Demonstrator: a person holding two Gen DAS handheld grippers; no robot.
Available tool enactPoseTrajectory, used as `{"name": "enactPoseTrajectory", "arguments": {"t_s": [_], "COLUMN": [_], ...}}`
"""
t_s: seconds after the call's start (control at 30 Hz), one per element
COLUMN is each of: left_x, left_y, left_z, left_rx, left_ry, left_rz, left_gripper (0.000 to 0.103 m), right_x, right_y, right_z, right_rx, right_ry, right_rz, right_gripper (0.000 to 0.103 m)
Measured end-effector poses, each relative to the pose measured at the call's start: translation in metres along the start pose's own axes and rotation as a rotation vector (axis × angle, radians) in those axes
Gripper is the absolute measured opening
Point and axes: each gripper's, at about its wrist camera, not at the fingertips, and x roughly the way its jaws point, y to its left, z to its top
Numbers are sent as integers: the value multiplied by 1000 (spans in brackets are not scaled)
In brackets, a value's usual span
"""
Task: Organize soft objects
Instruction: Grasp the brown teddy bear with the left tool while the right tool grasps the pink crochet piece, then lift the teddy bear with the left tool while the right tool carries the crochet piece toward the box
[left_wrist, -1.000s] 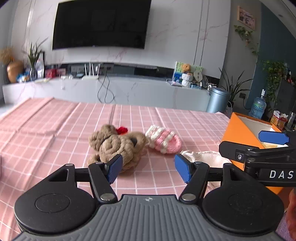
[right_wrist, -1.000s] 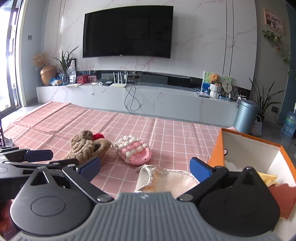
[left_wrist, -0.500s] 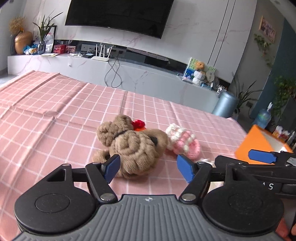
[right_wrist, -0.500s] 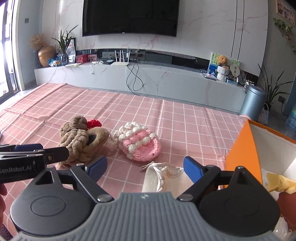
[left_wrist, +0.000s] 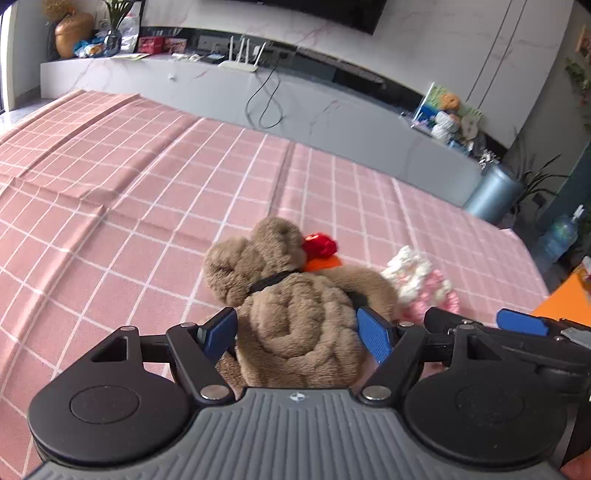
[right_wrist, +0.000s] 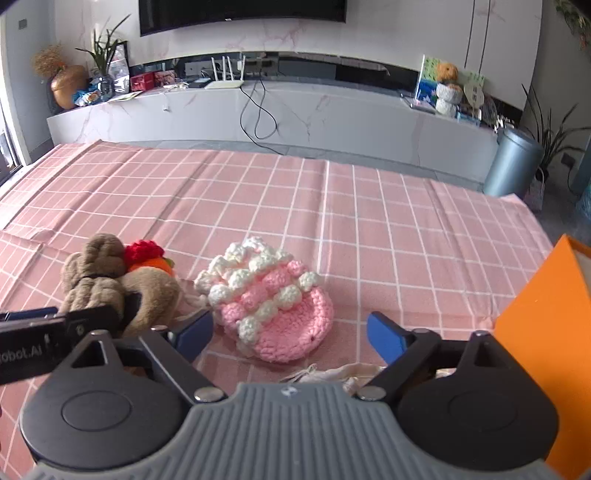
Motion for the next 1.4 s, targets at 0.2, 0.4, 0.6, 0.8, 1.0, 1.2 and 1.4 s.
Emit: {"name": "enactPoseTrajectory", "arguments": {"t_s": [0.2,0.4,0.6,0.8,1.0,1.2,1.4], "left_x": [17,21,18,8,-14,-41,-60], "left_y": [4,3,-2,-1,4,2,-2], "left_z": [-2,-8,-12,-16,-24,-27,-32], "left_rx": [-28,-22,7,-7,-31,-27,-4], "left_ry": [55,51,38,4,-24,-58,-66], "left_rz": [13,-3,15,1,-14,-22,-5], "left_gripper": [88,75,64,58,58,58,58], "right_x": [23,39,37,15,-18,-59,-103], "right_y": [-9,0,11,14,19,19,11], "right_z": [1,-5,-11,-10,-23,-34,-46], "right_rx": [86,78,15,-30,-67,-91,-137], "right_ry": [30,71,51,0,-54,-105,-139], "right_rz": [24,72,53,53,51,78,119], "right_gripper": [94,72,48,30,28,28,28]}}
